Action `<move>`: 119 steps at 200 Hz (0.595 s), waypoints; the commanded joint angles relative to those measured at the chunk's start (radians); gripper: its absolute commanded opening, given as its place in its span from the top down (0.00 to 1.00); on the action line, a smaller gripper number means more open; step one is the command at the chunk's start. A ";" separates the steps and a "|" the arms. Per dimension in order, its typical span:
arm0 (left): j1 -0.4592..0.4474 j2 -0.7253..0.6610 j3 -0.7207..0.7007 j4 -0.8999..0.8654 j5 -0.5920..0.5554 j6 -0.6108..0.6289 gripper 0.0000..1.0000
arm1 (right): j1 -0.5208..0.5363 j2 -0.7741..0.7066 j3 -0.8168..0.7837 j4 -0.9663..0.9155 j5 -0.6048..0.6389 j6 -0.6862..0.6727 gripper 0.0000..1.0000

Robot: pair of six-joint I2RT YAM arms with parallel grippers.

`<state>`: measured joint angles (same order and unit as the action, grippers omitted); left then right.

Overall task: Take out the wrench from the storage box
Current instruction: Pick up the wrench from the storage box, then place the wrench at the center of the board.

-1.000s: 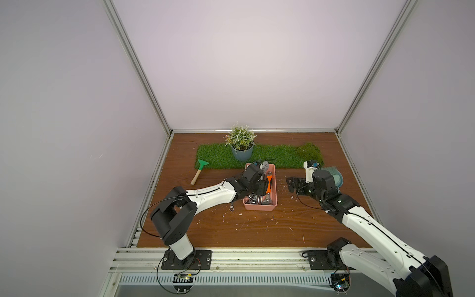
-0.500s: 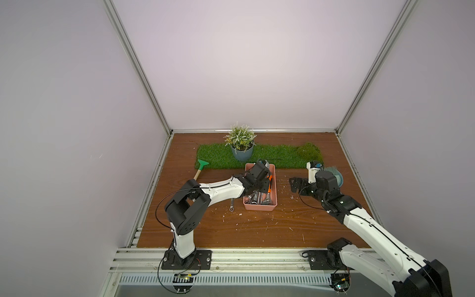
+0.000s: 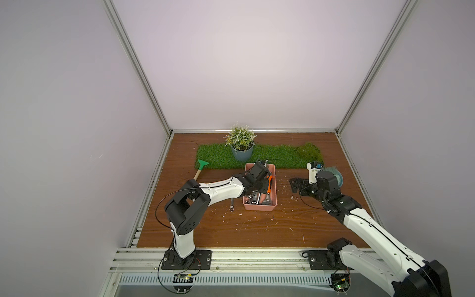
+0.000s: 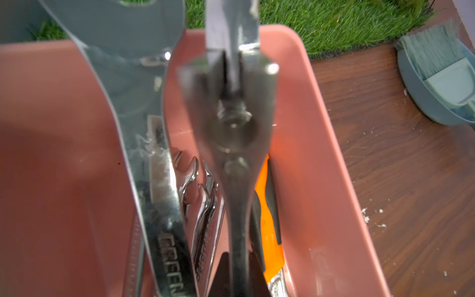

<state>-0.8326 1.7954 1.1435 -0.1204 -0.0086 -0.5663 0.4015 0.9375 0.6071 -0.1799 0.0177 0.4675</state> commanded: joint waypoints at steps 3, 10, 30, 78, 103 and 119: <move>-0.005 -0.136 0.019 -0.012 0.028 -0.014 1.00 | -0.007 -0.018 0.001 0.026 -0.016 -0.015 0.01; -0.005 -0.162 0.018 -0.013 0.036 -0.016 1.00 | -0.007 -0.017 0.002 0.026 -0.017 -0.013 0.01; 0.000 -0.234 0.009 -0.025 0.056 -0.015 1.00 | -0.007 -0.014 0.002 0.030 -0.021 -0.010 0.01; 0.063 -0.364 -0.067 -0.051 0.133 -0.019 1.00 | -0.007 -0.009 0.003 0.043 -0.039 0.002 0.01; 0.132 -0.463 -0.131 -0.091 0.127 0.002 1.00 | -0.007 -0.015 0.005 0.037 -0.038 0.002 0.01; 0.185 -0.521 -0.184 -0.098 0.150 0.016 1.00 | -0.007 -0.019 0.003 0.038 -0.040 0.004 0.01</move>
<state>-0.7235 1.3796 0.9951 -0.2382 0.1204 -0.5739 0.3969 0.9375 0.6071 -0.1696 -0.0078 0.4686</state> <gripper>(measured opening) 0.093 0.990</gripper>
